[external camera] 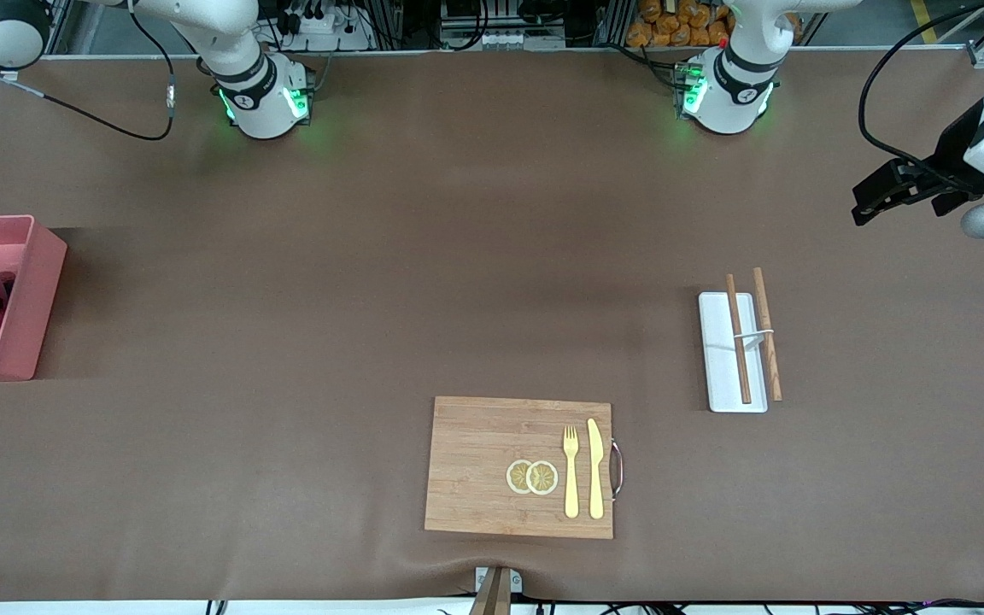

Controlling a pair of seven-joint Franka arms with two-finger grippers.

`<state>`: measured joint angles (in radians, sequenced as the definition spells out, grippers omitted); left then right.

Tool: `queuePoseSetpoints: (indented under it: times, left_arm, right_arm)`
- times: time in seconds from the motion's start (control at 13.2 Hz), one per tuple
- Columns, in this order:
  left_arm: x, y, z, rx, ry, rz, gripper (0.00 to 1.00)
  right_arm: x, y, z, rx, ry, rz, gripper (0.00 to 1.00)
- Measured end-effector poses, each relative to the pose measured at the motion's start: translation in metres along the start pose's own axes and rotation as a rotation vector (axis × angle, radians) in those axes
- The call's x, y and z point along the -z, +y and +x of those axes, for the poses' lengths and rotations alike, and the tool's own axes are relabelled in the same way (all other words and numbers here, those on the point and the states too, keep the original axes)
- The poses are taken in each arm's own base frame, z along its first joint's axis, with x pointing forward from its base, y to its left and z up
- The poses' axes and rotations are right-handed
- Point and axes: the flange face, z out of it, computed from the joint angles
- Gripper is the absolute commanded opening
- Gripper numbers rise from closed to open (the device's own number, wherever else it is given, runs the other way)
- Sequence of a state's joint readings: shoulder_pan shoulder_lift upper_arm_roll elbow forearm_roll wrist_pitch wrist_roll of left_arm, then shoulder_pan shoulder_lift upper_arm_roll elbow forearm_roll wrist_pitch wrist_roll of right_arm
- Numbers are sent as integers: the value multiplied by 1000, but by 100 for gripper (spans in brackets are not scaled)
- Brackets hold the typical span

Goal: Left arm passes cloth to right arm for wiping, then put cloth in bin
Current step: 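Carry the cloth with the right gripper over the pink bin, then open the right gripper to drop the cloth into the bin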

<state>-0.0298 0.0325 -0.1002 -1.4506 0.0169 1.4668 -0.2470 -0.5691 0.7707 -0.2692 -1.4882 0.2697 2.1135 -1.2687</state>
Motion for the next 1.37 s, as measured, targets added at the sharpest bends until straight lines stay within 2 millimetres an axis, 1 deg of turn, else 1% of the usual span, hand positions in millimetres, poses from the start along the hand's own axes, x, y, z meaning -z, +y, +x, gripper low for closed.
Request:
queuePoseSetpoints:
  times: [0.15,0.3,0.53,0.61,0.68,0.76,0.83,0.99,1.14,1.21,1.29,1.37]
  left_arm:
    - [0,0,0,0,0,0,100]
    - [0,0,0,0,0,0,100]
    - [0,0,0,0,0,0,100]
    - [0,0,0,0,-1,0,100]
    - [0,0,0,0,-1,0,100]
    - [-1,0,0,0,-1,0,100]
    - [-1,0,0,0,-2,0,100]
    - [-1,0,0,0,-2,1,100]
    - [-2,0,0,0,-3,1,100]
    - [-2,-1,0,1,-3,1,100]
    - [-2,-1,0,1,-4,1,100]
    - [-2,-2,0,1,-4,1,100]
  right_arm:
    - [21,0,14,21,10,2,100]
    - [50,-2,27,56,-15,21,100]
    - [110,-12,49,78,-67,8,100]
    - [128,-20,60,70,-76,5,100]
    - [147,-33,73,48,-87,0,100]
    - [165,-52,89,10,-108,-5,100]
    - [179,-76,108,-32,-141,-2,100]
    - [193,-132,153,-109,-192,15,100]
    - [191,-196,200,-194,-249,23,100]
    - [188,-226,220,-227,-271,26,100]
    - [187,-252,236,-255,-279,26,100]
    - [190,-275,248,-300,-277,23,100]
